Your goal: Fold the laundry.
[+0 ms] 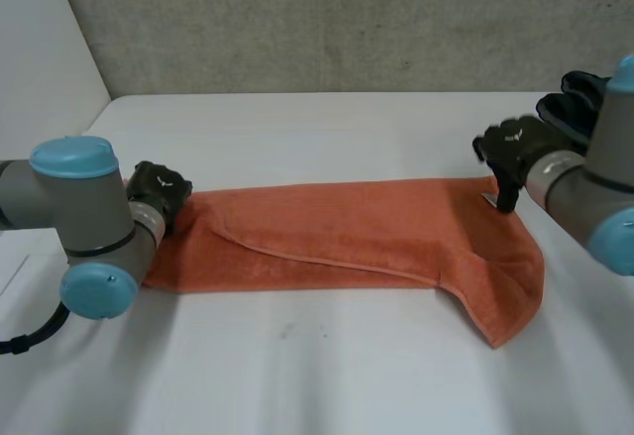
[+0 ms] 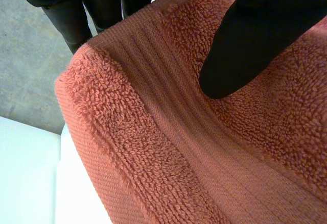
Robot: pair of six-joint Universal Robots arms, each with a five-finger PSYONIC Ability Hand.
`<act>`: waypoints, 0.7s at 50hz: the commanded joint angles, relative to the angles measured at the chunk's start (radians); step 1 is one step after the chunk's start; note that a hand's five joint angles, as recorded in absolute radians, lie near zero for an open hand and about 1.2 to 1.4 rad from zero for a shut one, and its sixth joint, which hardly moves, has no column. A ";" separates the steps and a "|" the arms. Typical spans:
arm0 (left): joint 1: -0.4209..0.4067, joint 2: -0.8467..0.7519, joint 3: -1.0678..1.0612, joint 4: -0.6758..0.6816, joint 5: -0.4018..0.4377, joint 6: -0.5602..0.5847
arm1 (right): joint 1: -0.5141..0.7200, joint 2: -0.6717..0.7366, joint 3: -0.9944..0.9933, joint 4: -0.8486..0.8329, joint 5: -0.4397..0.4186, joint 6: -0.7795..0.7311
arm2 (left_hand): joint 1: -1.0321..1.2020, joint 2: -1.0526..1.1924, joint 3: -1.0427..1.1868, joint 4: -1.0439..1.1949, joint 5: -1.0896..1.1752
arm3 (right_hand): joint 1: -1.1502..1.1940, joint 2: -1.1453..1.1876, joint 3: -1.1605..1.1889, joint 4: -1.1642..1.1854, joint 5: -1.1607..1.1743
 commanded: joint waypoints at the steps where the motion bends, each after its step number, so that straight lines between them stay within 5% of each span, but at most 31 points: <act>1: 0.010 0.037 -0.030 -0.001 0.002 -0.001 | -0.006 -0.202 0.224 0.189 -0.142 0.073 | 0.234 0.196 0.201 0.194 0.262 | 0.075 0.020 0.024 0.027 0.028; 5: 0.026 0.039 -0.033 -0.001 0.002 -0.001 | -0.016 -0.346 0.461 0.051 -0.154 0.090 | 0.234 0.196 0.201 0.194 0.262 | 0.075 0.020 0.024 0.027 0.028; 12: 0.031 0.039 -0.033 -0.001 0.005 -0.001 | -0.005 -0.400 0.727 -0.245 -0.145 0.260 | 0.234 0.196 0.201 0.194 0.262 | -0.007 -0.062 -0.057 -0.055 -0.054; 23: 0.028 0.042 -0.036 -0.001 0.017 -0.003 | 0.050 -0.303 0.790 -0.488 -0.124 0.348 | 0.234 0.196 0.201 0.194 0.262 | -0.002 -0.056 -0.052 -0.049 -0.048; 35: 0.028 0.066 -0.047 -0.001 0.019 -0.004 | 0.109 -0.174 0.767 -0.648 0.002 0.316 | 0.234 0.196 0.201 0.194 0.262 | 0.133 0.078 0.083 0.085 0.086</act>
